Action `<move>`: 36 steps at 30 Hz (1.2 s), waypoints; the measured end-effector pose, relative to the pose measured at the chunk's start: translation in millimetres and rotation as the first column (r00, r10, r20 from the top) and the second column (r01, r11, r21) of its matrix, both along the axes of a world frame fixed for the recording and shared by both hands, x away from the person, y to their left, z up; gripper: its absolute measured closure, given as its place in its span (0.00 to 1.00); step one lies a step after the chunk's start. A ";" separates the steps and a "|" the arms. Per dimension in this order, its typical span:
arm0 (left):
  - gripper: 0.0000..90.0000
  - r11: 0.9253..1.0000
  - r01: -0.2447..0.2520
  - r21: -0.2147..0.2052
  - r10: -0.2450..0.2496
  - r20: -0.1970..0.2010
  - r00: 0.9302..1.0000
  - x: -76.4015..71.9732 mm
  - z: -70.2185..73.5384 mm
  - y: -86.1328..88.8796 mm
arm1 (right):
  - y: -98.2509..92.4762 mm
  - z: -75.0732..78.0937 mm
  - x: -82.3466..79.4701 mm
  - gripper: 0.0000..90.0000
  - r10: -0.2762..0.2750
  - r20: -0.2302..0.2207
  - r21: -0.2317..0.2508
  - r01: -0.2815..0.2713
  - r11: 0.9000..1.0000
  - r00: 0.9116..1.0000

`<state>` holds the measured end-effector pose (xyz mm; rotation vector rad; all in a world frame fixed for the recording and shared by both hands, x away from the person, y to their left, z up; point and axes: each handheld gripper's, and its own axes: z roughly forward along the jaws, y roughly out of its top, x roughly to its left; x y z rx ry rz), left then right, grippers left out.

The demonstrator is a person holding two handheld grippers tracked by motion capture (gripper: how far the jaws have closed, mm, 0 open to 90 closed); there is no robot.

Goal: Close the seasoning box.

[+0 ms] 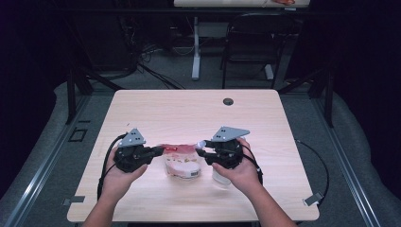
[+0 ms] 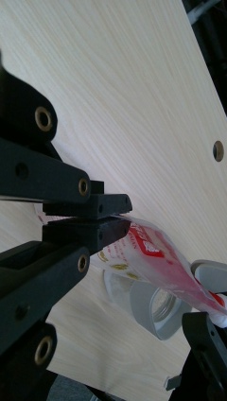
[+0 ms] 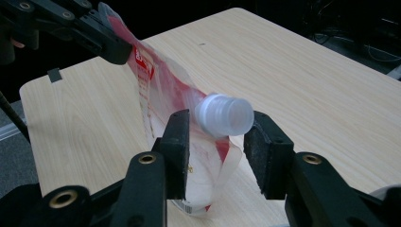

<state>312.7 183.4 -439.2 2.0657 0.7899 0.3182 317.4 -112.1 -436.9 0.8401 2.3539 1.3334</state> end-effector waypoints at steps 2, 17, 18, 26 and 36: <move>0.96 1.000 -0.005 -0.005 0.005 0.000 1.000 0.2 -0.5 1.1 | -0.4 3.4 -0.6 0.68 0.004 0.004 0.002 -0.004 1.000 1.000; 0.82 0.999 -0.005 -0.035 0.005 -0.023 1.000 -0.5 -1.3 7.6 | 2.5 27.8 0.0 0.68 0.047 0.030 -0.029 -0.046 0.998 0.998; 0.82 1.000 -0.005 -0.029 0.004 -0.021 1.000 -0.6 -1.0 8.4 | 3.3 29.0 -0.2 0.69 0.052 0.032 -0.027 -0.051 0.998 0.998; 0.78 0.999 -0.013 -0.037 0.012 -0.025 1.000 -4.2 1.3 14.3 | 9.4 34.6 0.6 0.70 0.078 0.036 -0.031 -0.077 0.997 0.996; 0.76 0.999 -0.011 -0.047 0.009 -0.045 0.999 -6.4 0.0 23.9 | 16.8 38.5 3.2 0.76 0.096 0.010 -0.043 -0.096 0.995 0.995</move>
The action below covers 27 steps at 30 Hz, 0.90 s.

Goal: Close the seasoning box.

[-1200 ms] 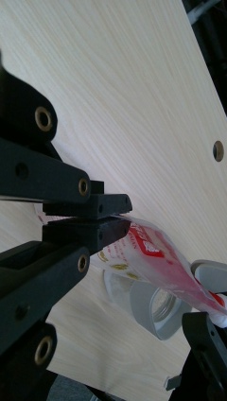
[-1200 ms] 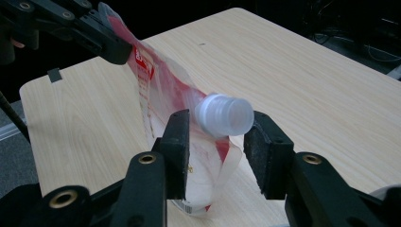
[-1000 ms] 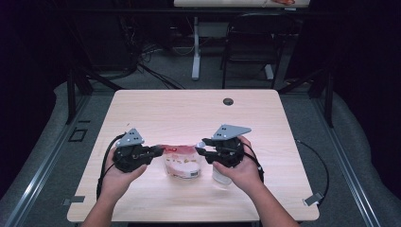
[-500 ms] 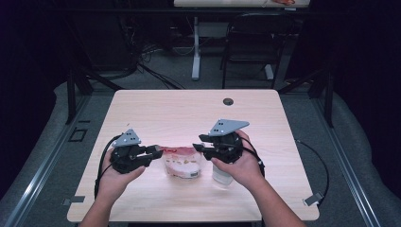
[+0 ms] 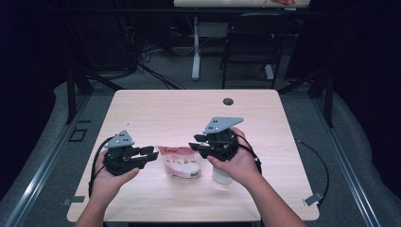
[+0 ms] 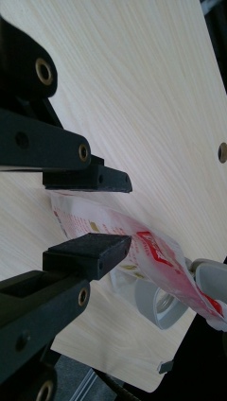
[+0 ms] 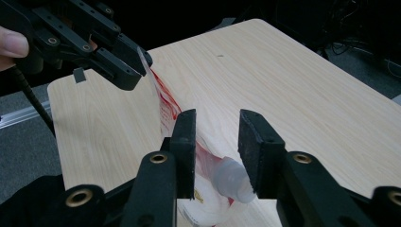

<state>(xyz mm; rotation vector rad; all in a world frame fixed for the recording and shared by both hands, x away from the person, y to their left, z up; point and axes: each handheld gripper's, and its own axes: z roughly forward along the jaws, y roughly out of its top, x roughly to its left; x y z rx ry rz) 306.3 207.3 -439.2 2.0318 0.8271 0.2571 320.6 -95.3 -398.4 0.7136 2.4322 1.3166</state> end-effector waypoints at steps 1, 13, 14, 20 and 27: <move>0.76 1.000 0.000 0.000 0.000 -0.001 1.000 0.4 -1.1 0.7 | 0.9 0.4 0.1 0.76 0.001 0.000 -0.004 -0.001 1.000 1.000; 0.74 1.000 -0.013 -0.024 0.013 0.004 1.000 1.2 3.4 16.9 | 22.4 5.8 5.3 0.82 0.049 0.003 -0.043 -0.049 0.998 0.999; 0.74 0.999 -0.019 -0.029 0.019 0.002 1.000 1.0 4.0 18.1 | 24.5 5.8 5.7 0.83 0.053 0.000 -0.043 -0.053 0.998 0.999; 0.74 0.999 -0.041 -0.029 0.041 -0.004 0.999 3.2 3.2 23.7 | 33.4 7.4 7.2 0.84 0.068 -0.008 -0.059 -0.068 0.996 0.998; 0.74 0.998 -0.060 -0.033 0.060 -0.004 0.998 4.3 3.5 29.7 | 40.6 8.6 9.0 0.83 0.080 -0.002 -0.064 -0.080 0.995 0.997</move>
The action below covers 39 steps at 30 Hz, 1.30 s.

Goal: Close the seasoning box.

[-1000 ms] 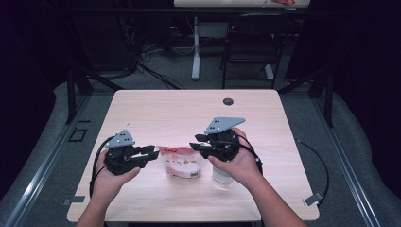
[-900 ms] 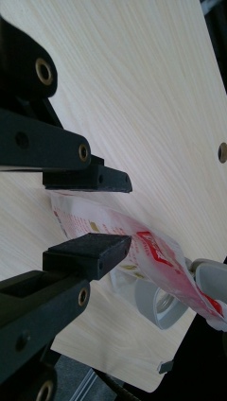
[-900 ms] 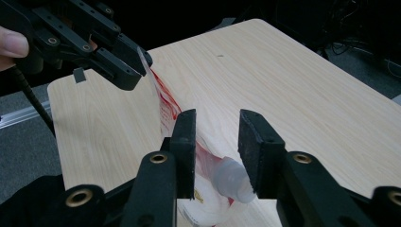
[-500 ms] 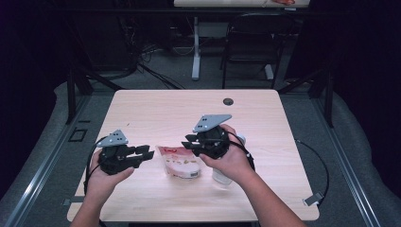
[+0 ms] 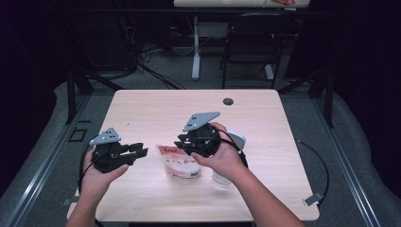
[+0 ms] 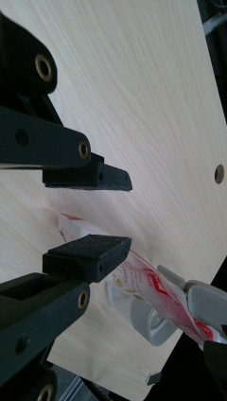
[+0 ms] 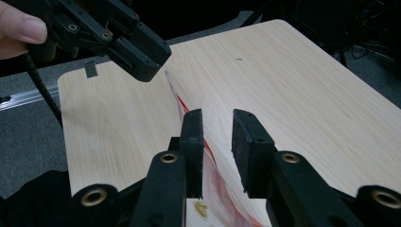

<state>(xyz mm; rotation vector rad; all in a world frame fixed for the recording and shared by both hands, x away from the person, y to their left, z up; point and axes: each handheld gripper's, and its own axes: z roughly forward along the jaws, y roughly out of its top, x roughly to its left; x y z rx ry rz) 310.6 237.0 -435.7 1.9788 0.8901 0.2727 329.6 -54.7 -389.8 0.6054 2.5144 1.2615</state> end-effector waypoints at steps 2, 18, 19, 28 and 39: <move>0.74 1.000 -0.003 0.001 0.003 -0.001 1.000 -0.4 0.4 0.9 | 2.4 0.2 0.4 0.82 0.004 -0.003 -0.004 -0.004 1.000 1.000; 0.74 1.000 -0.014 0.005 0.014 0.008 1.000 -2.4 1.9 3.1 | 20.7 3.2 1.3 0.82 0.040 0.004 -0.026 -0.040 0.999 0.999; 0.74 1.000 -0.015 0.004 0.015 0.008 1.000 -2.6 2.0 3.1 | 22.4 3.2 0.9 0.82 0.042 0.004 -0.031 -0.042 0.999 0.999; 0.74 1.000 -0.017 0.003 0.017 0.006 1.000 -2.3 1.4 4.5 | 36.1 -0.3 1.7 0.82 0.068 -0.001 -0.052 -0.068 0.996 0.998; 0.74 1.000 -0.020 0.006 0.020 0.003 1.000 -1.5 0.5 4.2 | 46.7 -7.5 5.1 0.84 0.085 -0.016 -0.097 -0.086 0.992 0.996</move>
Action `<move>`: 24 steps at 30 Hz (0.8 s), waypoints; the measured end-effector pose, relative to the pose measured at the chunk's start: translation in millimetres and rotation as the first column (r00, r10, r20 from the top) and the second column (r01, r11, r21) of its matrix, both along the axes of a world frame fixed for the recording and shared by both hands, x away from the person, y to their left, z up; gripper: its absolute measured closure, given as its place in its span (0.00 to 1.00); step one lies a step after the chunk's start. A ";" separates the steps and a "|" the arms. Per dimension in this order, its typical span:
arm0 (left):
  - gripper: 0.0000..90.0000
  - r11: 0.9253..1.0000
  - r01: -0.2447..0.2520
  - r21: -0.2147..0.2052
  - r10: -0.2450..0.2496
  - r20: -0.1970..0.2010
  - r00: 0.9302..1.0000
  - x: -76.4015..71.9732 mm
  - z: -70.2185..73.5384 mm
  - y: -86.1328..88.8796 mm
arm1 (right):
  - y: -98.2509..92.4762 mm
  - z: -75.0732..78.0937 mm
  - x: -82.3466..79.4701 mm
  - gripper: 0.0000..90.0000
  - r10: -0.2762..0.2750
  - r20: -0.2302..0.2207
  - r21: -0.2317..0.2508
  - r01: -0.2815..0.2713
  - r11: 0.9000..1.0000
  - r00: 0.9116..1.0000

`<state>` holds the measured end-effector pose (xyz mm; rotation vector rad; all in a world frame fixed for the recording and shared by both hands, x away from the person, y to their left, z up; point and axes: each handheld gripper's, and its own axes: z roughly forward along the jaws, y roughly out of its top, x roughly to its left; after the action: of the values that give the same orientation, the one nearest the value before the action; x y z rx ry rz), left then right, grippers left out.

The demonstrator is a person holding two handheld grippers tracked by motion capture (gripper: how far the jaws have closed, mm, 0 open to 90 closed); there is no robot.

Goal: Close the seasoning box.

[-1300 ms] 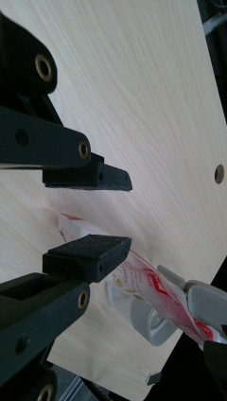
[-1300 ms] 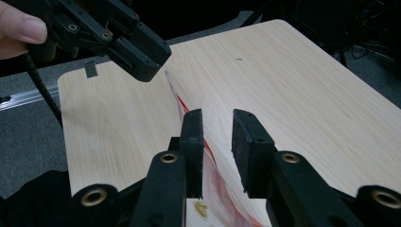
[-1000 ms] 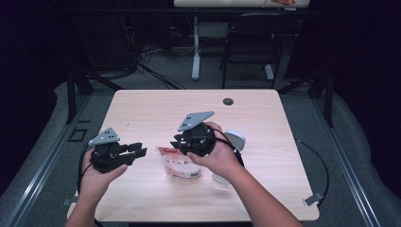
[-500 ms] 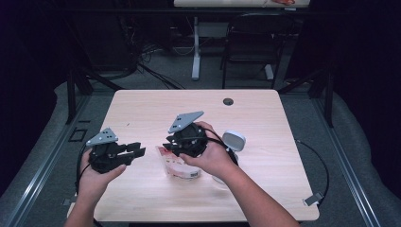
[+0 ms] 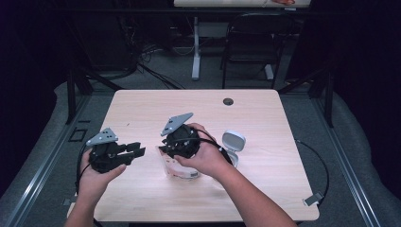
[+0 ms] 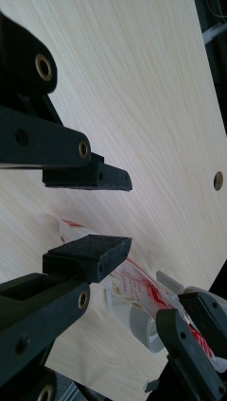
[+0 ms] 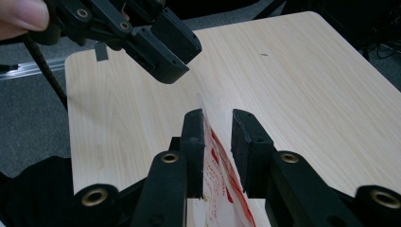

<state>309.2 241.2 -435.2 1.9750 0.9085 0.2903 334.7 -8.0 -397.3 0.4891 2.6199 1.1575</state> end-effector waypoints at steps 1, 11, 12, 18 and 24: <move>0.74 1.000 0.000 0.000 0.000 -0.001 1.000 0.0 -0.2 -0.1 | 1.1 -0.9 0.1 0.84 -0.002 0.000 -0.007 0.002 1.000 1.000; 0.74 1.000 -0.001 0.001 0.001 0.001 1.000 0.2 -0.3 0.2 | 7.5 -5.8 2.9 0.86 0.014 -0.005 -0.056 -0.014 0.998 1.000; 0.74 1.000 -0.001 0.002 0.001 0.001 1.000 0.2 -0.2 0.3 | 7.8 -6.2 3.1 0.86 0.014 -0.006 -0.055 -0.014 0.998 1.000; 0.74 1.000 -0.002 0.001 0.002 -0.002 1.000 0.4 -1.2 0.3 | 8.2 -6.8 3.7 0.86 0.014 -0.010 -0.053 -0.015 0.998 1.000; 0.74 1.000 -0.005 0.000 0.005 -0.002 1.000 0.5 -1.4 0.5 | 8.9 -7.7 4.9 0.86 0.015 -0.015 -0.057 -0.016 0.998 1.000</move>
<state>309.6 241.7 -436.7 1.9737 0.9148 0.2907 339.6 0.9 -404.9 0.4683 2.6657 1.0845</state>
